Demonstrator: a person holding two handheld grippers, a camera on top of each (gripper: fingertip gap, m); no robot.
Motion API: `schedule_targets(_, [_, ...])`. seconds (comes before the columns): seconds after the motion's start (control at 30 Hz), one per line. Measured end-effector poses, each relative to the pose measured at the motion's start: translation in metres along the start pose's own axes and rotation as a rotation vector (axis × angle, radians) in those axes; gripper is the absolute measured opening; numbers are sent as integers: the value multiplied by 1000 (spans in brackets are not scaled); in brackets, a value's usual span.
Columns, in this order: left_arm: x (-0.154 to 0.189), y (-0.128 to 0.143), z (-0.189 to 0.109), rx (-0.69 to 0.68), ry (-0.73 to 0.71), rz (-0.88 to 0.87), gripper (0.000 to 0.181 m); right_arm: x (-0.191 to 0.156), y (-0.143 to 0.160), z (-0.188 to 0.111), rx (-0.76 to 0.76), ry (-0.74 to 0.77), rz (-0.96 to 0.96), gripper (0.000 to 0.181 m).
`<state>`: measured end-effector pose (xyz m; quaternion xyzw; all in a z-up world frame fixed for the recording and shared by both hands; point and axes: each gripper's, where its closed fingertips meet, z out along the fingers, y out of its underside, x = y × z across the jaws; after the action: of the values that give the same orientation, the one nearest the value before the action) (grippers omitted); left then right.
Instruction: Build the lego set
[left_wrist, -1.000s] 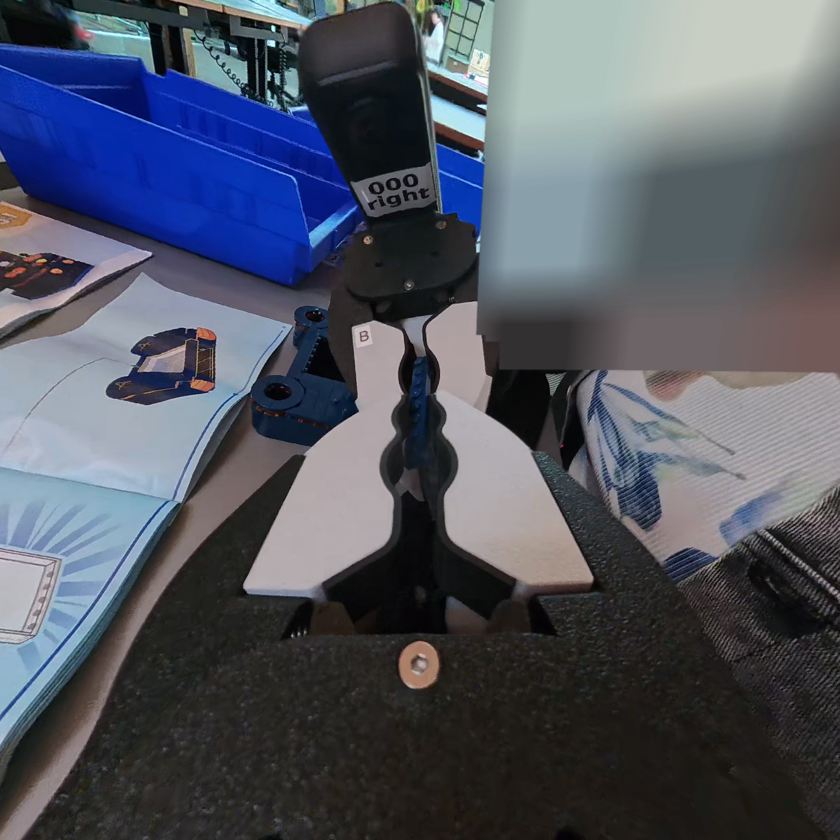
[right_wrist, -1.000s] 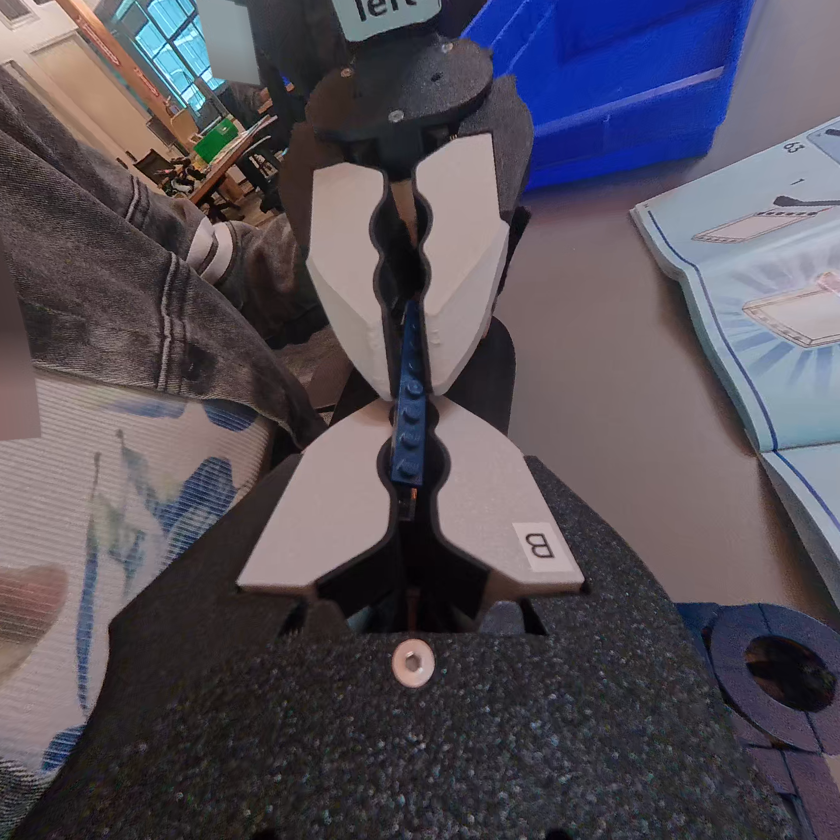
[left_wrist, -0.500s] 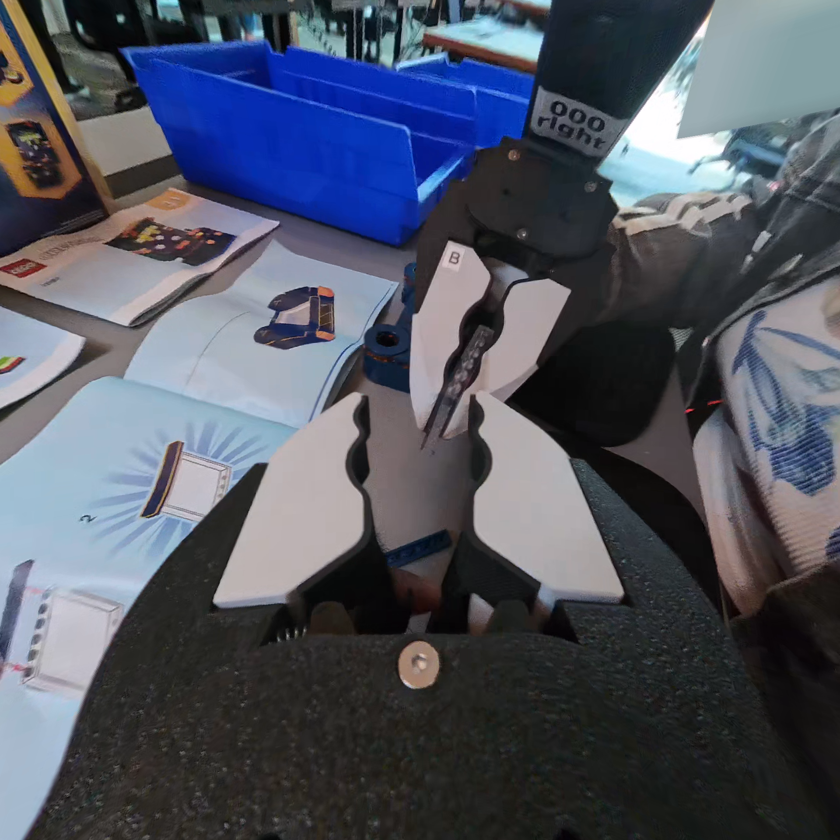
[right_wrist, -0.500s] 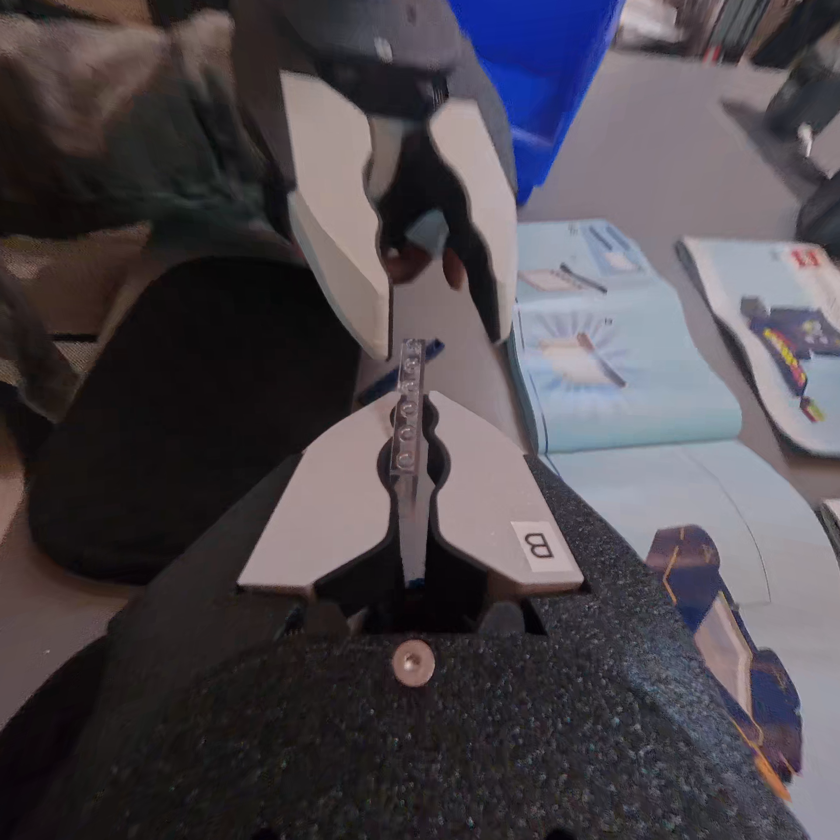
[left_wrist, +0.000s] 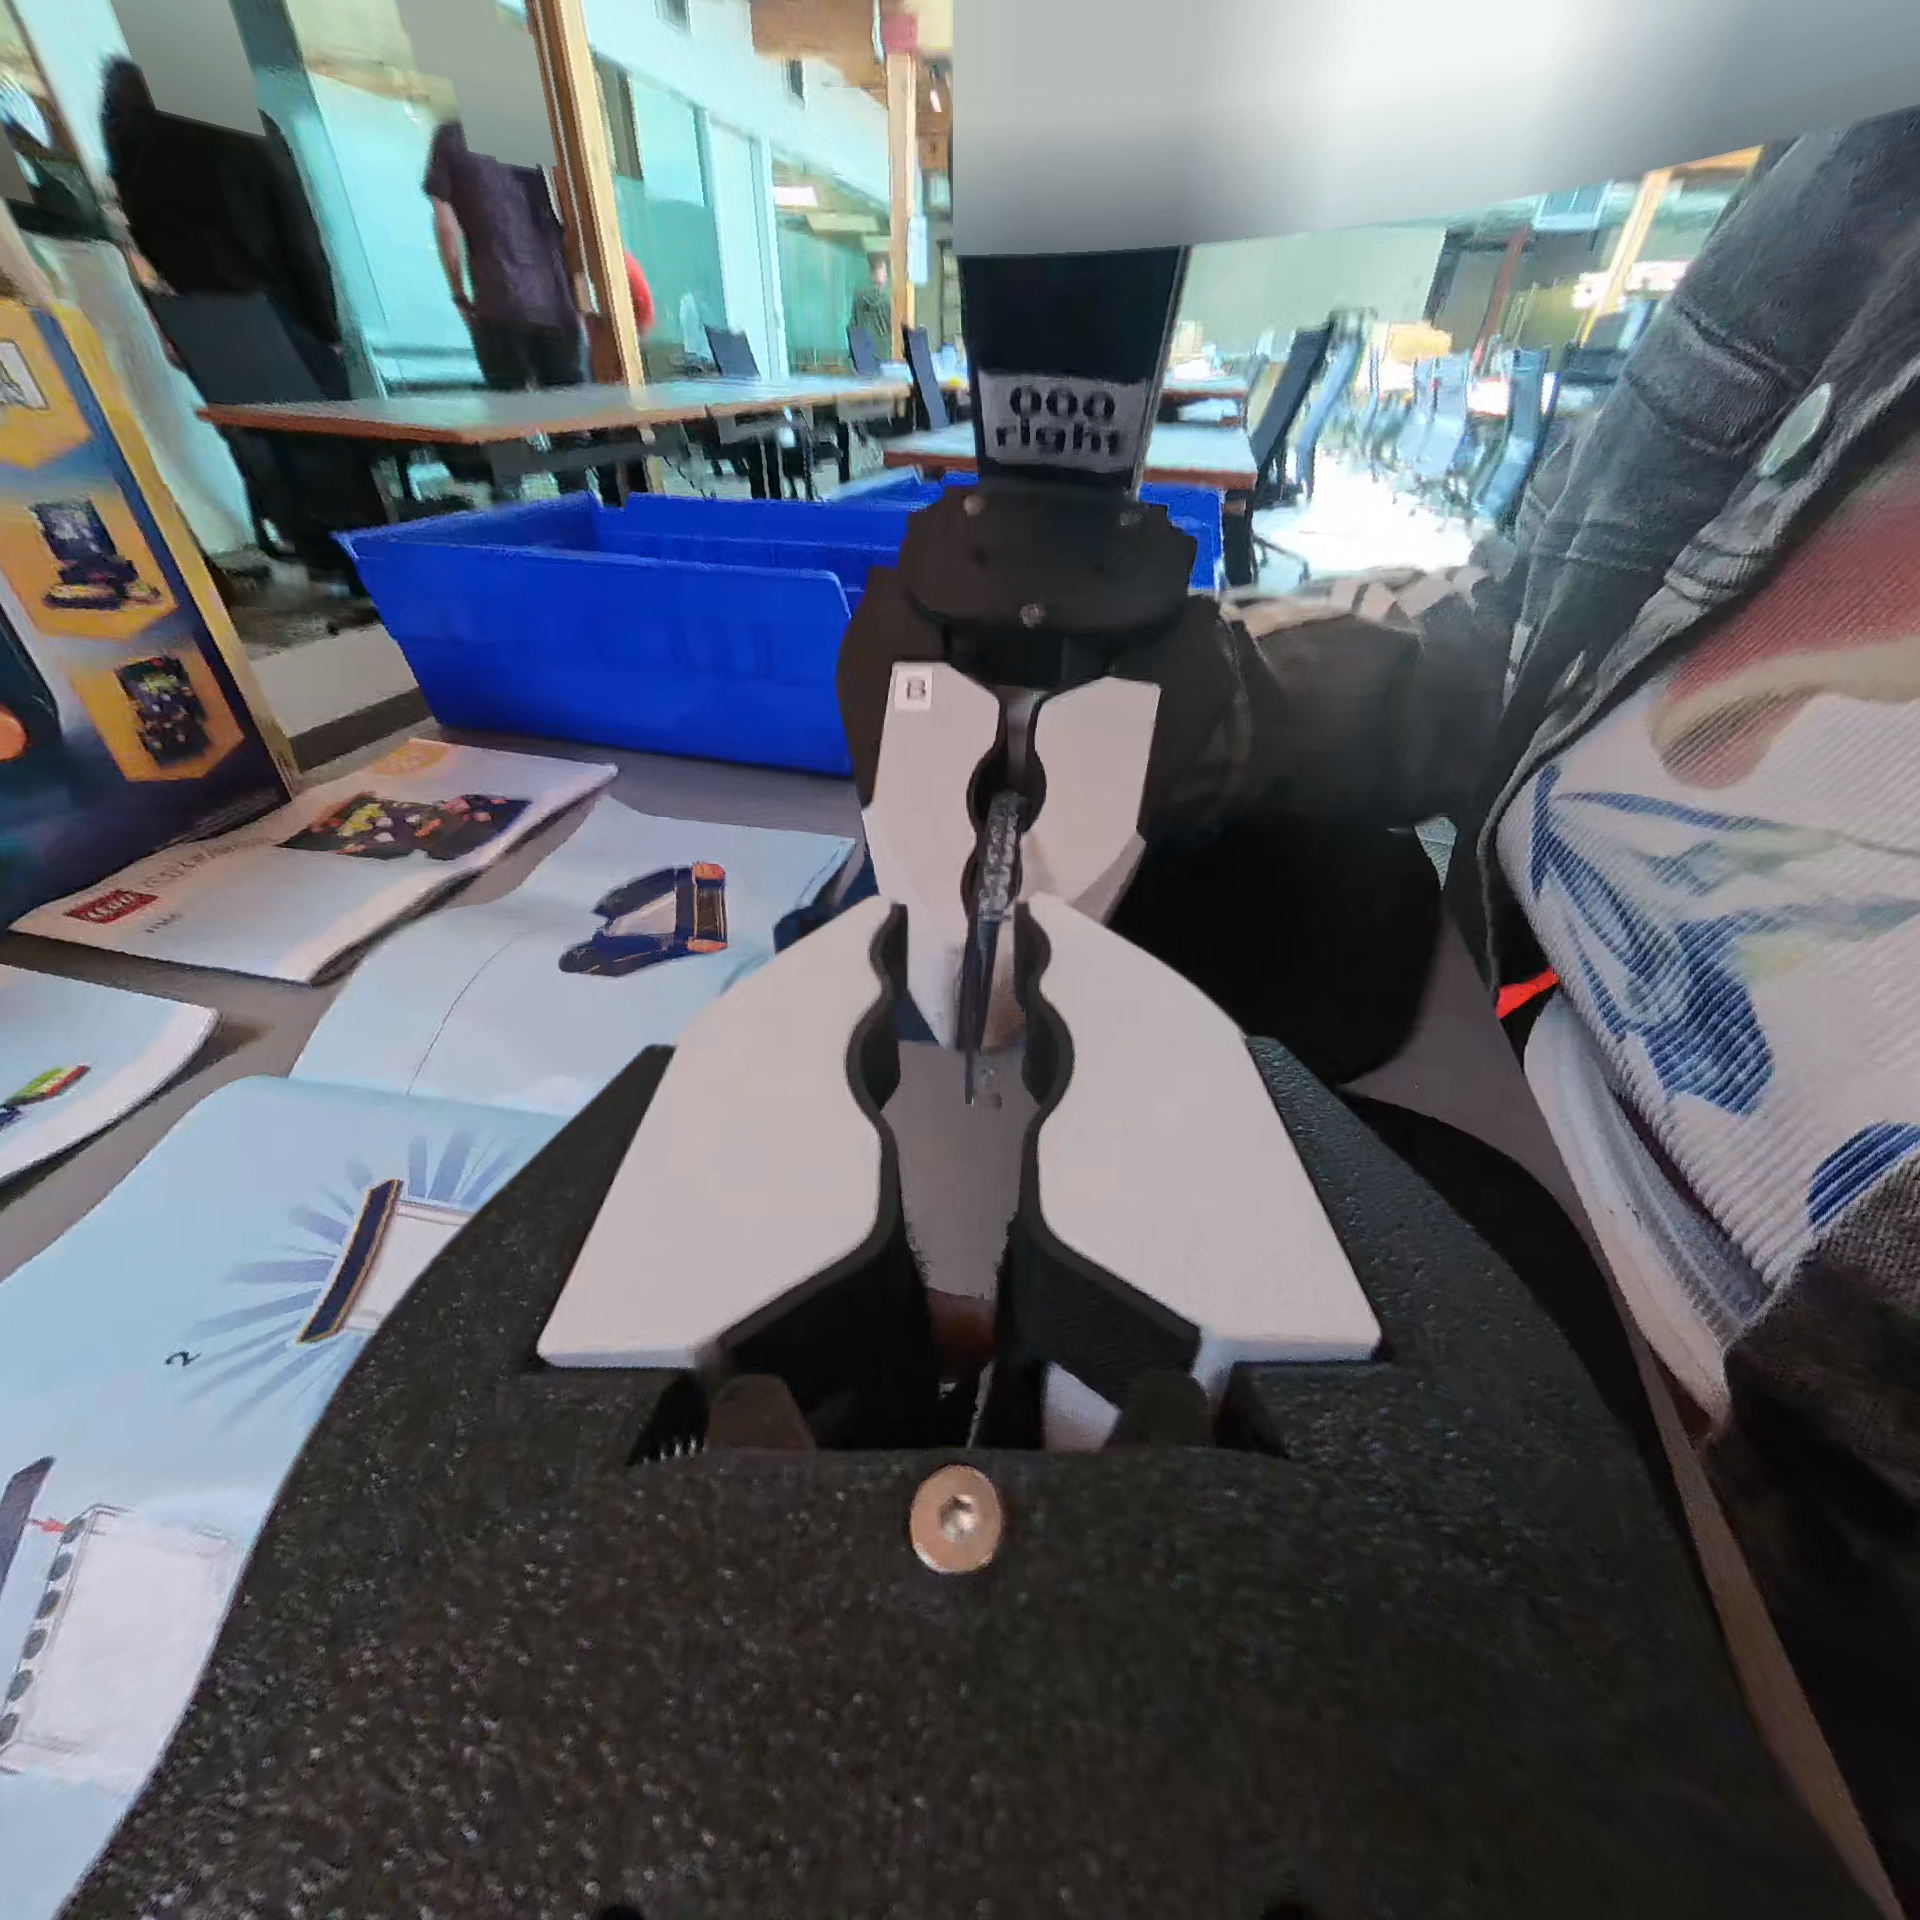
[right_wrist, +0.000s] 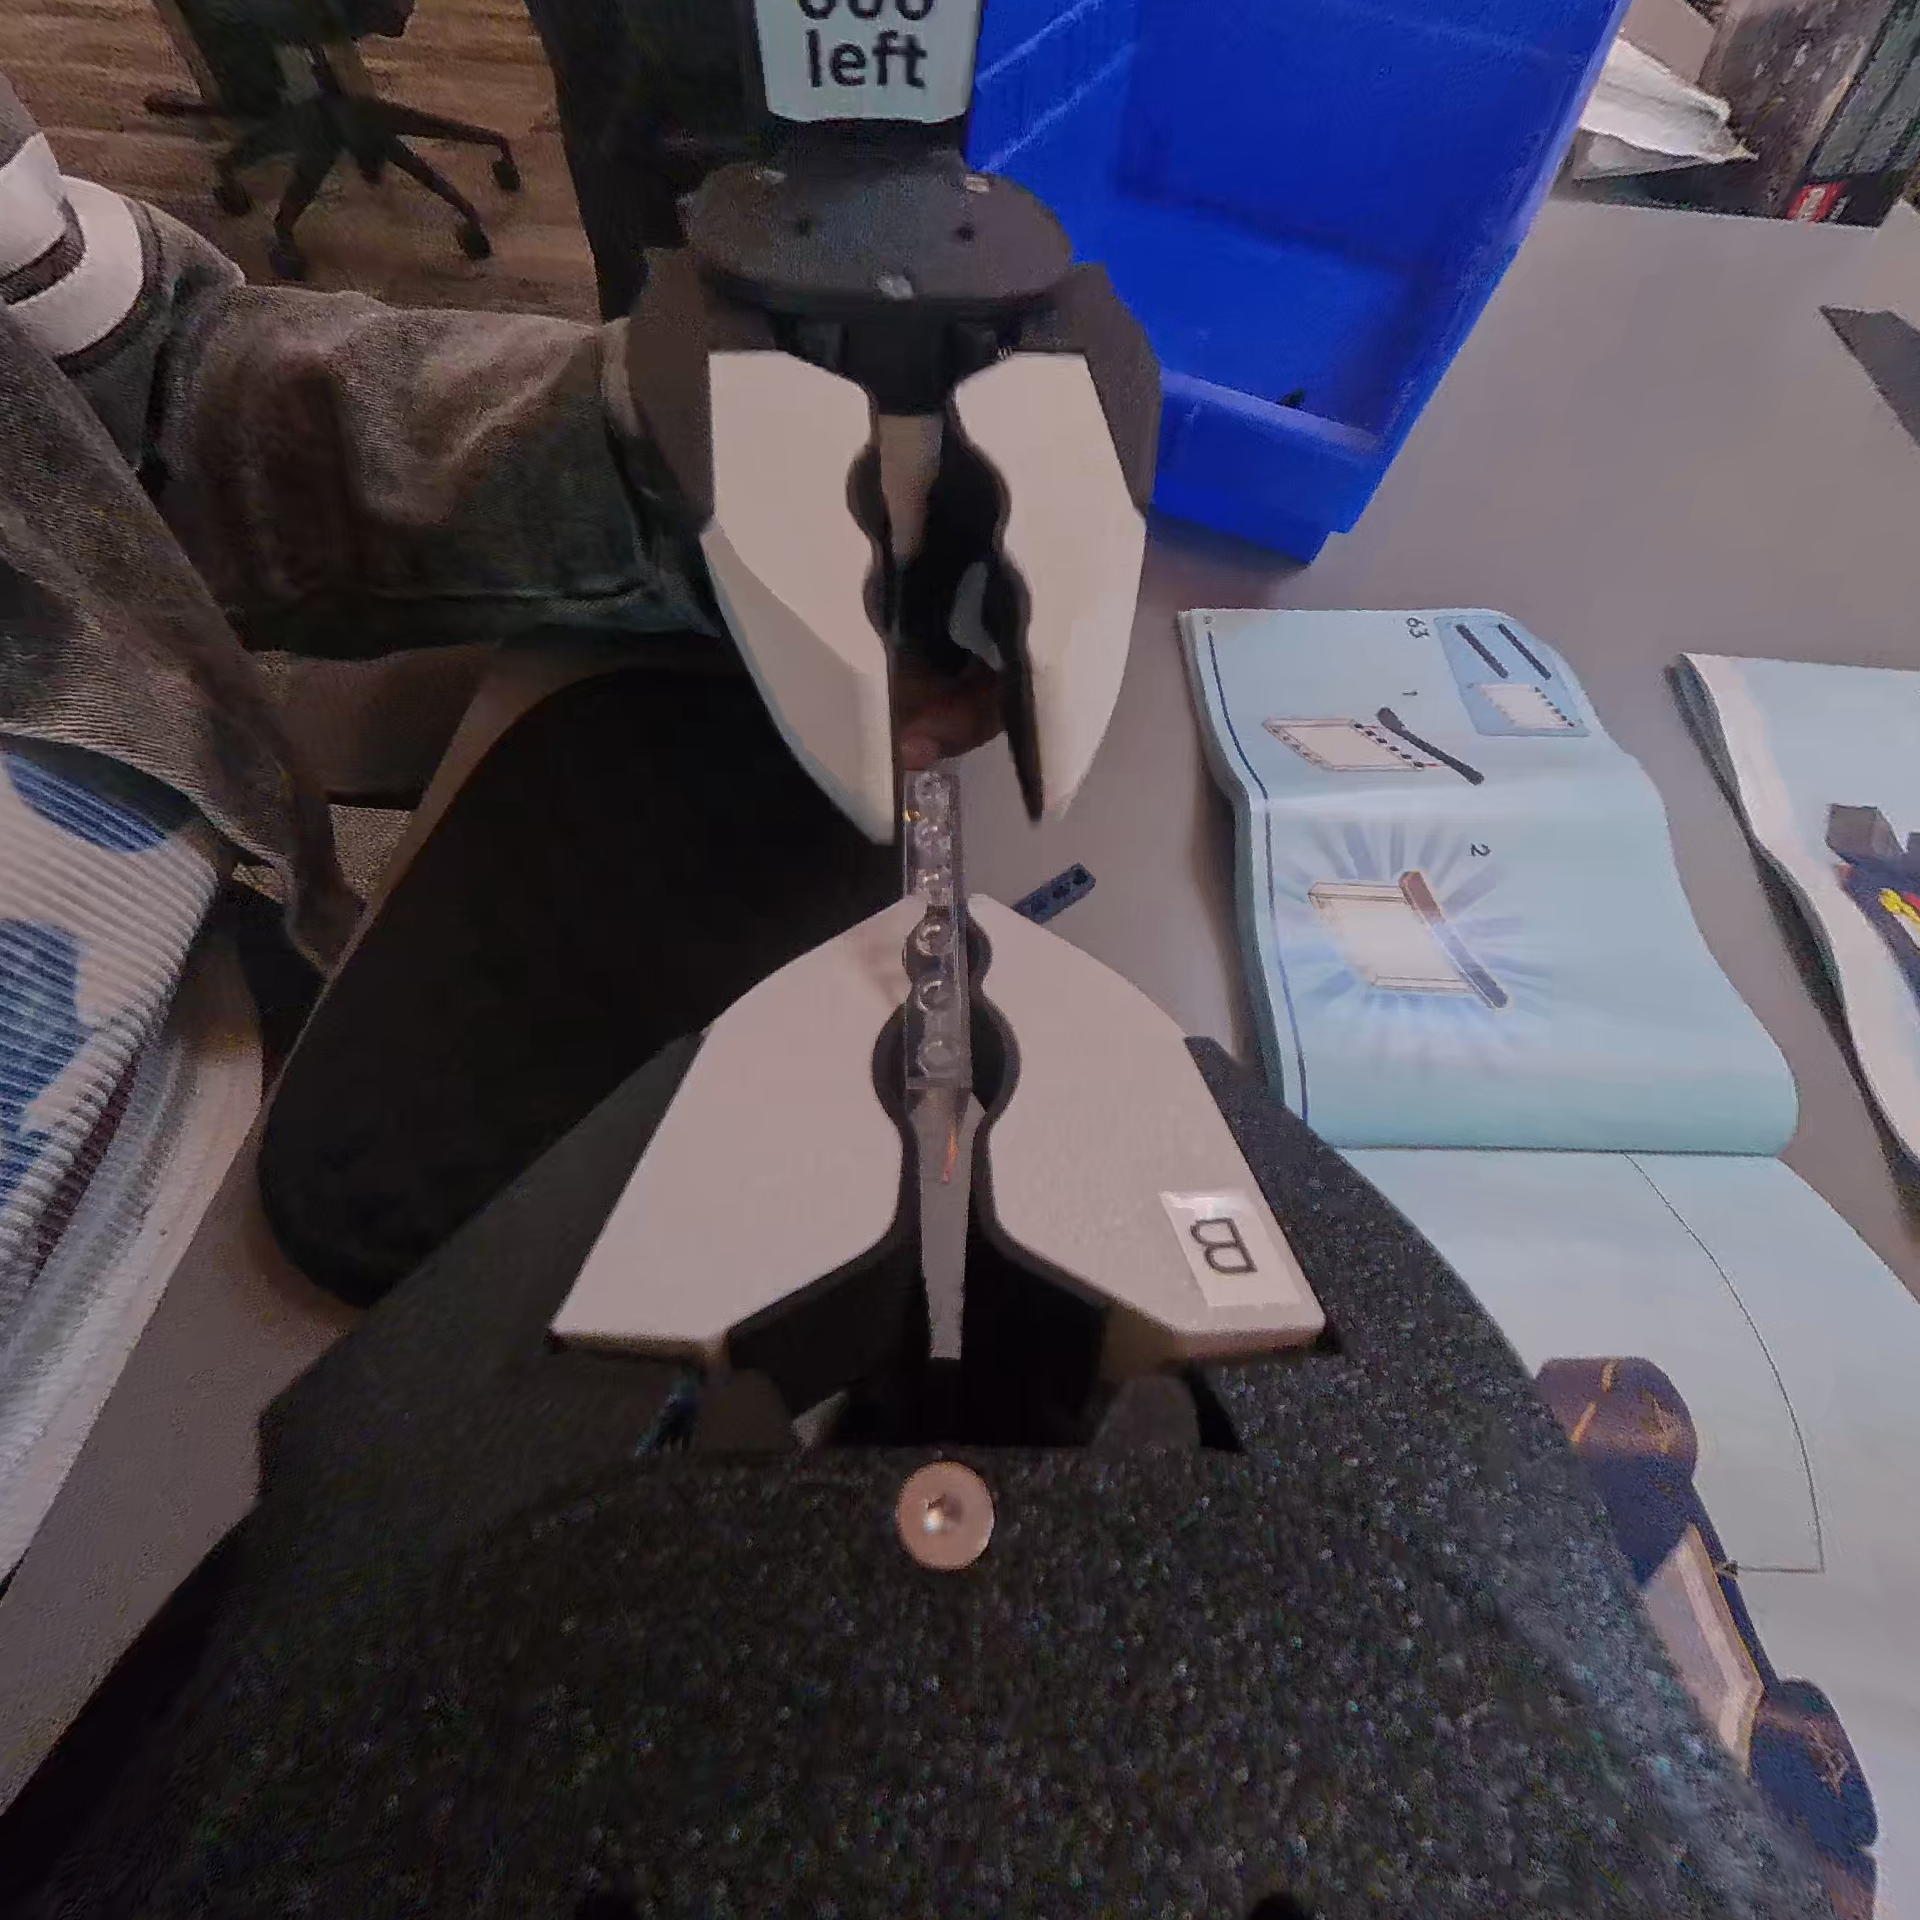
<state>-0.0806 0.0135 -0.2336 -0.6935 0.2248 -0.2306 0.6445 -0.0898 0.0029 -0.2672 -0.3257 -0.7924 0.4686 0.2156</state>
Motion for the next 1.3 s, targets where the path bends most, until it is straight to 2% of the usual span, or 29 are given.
schedule_targets(0.07, [6, 12, 2, -80, 44, 3, 11, -2, 0, 4, -38, -7, -34, 1])
schedule_targets(0.17, [4, 8, -6, -43, 21, 23, 7, 0, -8, 8, -43, 2, -59, 5])
schedule_targets(0.27, [-21, -3, -35, -13, -158, 33, 7, 8, 5, 8, -223, 11, -27, 47])
schedule_targets(0.3, [-30, -7, -51, 3, -246, 32, 7, 14, 11, 6, -281, 32, 5, 46])
schedule_targets(0.37, [-44, -15, -80, 29, -434, 42, 7, 20, 20, 8, -354, 74, 68, 26])
schedule_targets(0.47, [-47, -10, -102, -28, -604, 91, 7, 5, 32, 29, -455, 42, 138, 21])
schedule_targets(0.53, [-45, -10, -108, 17, -634, 61, 7, -1, 41, 45, -520, 52, 150, 27])
schedule_targets(0.6, [-44, -8, -110, 55, -629, 28, 7, 7, 52, 54, -591, 129, 141, 21])
schedule_targets(0.63, [-44, -6, -110, 64, -633, 25, 7, 10, 51, 55, -582, 151, 114, 9])
schedule_targets(0.7, [-42, -5, -104, 82, -610, 28, 7, 12, 53, 51, -595, 143, 62, 7])
schedule_targets(0.77, [-40, 1, -90, 63, -544, 29, 7, 23, 55, 31, -579, 188, 47, 7])
schedule_targets(0.93, [-25, 14, -29, -34, -215, -17, 7, 41, 40, -60, -389, 336, 183, 7])
schedule_targets(0.97, [-23, 14, -16, -38, -165, -20, 7, 42, 41, -77, -363, 368, 212, 7])
schedule_targets(1.03, [-23, 26, 7, -130, -118, 4, 7, 40, 44, -100, -322, 418, 249, 7])
schedule_targets(1.13, [-27, 41, 26, -251, -110, 58, 7, 33, 48, -114, -261, 437, 290, 7])
schedule_targets(1.23, [-26, 73, 30, -478, -107, 40, 8, 28, 46, -113, -210, 433, 291, 7])
schedule_targets(1.3, [-27, 80, 31, -523, -115, 37, 8, 27, 45, -110, -188, 417, 289, 7])
